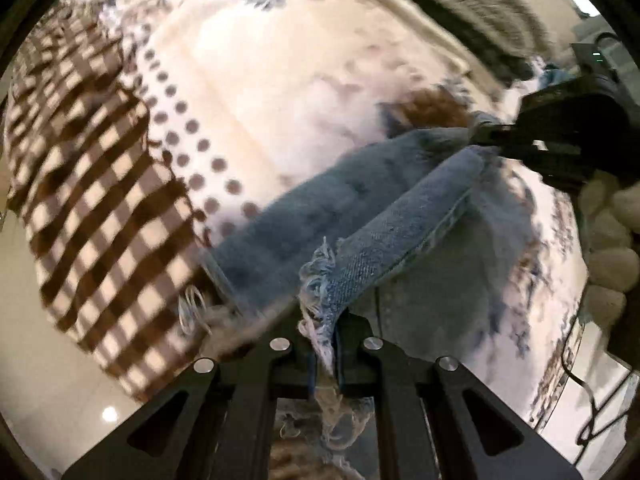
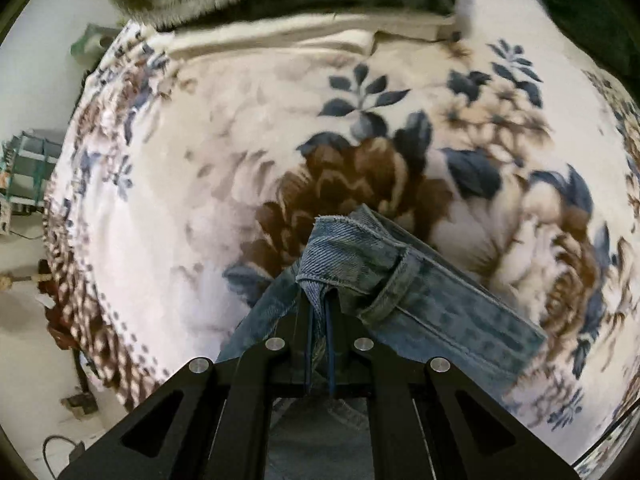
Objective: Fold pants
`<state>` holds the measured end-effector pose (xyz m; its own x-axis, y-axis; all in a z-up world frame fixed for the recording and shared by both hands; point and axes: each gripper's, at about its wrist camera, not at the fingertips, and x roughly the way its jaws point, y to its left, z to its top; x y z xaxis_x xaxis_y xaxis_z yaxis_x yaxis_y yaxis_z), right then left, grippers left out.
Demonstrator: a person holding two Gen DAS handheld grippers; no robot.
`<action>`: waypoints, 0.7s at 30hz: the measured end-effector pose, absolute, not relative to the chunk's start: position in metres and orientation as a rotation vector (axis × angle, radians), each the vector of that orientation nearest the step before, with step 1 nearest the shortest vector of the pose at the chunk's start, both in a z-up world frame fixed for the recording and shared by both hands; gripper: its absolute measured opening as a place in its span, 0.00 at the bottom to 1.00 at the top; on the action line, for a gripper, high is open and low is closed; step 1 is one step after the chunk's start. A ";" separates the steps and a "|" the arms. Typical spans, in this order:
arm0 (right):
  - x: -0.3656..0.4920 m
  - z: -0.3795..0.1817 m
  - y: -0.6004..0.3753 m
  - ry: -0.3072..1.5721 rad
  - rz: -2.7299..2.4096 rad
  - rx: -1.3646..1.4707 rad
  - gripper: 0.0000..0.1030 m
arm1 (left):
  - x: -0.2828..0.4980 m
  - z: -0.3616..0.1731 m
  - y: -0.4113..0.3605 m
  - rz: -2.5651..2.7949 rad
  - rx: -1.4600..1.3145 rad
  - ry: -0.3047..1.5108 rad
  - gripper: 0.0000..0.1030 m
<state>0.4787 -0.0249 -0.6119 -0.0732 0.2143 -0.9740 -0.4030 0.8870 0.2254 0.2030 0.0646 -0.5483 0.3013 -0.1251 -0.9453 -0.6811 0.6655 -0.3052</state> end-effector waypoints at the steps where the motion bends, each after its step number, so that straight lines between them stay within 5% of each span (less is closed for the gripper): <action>1: 0.479 -0.619 -0.025 1.569 0.508 -0.158 0.05 | 0.203 -0.557 0.070 0.425 -0.824 1.239 0.05; 8: 0.487 -0.638 -0.015 1.619 0.510 -0.170 0.08 | 0.199 -0.575 0.079 0.429 -0.883 1.241 0.09; 11: 0.492 -0.636 -0.016 1.670 0.567 -0.103 0.34 | 0.187 -0.568 0.082 0.485 -0.938 1.231 0.23; 13: 0.495 -0.628 -0.024 1.685 0.601 -0.067 0.69 | 0.178 -0.560 0.085 0.532 -0.961 1.209 0.32; 15: 0.496 -0.612 -0.041 1.673 0.650 -0.024 0.82 | 0.165 -0.546 0.089 0.579 -0.972 1.180 0.47; 21: 0.495 -0.588 -0.124 1.628 0.687 -0.017 0.90 | 0.127 -0.503 0.085 0.673 -1.015 1.039 0.75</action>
<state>0.4946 -0.1240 -0.5878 -0.1947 0.3712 -0.9079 -0.3920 0.8190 0.4189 0.1272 0.0850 -0.5025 0.3840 -0.0037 -0.9233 -0.8442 0.4037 -0.3527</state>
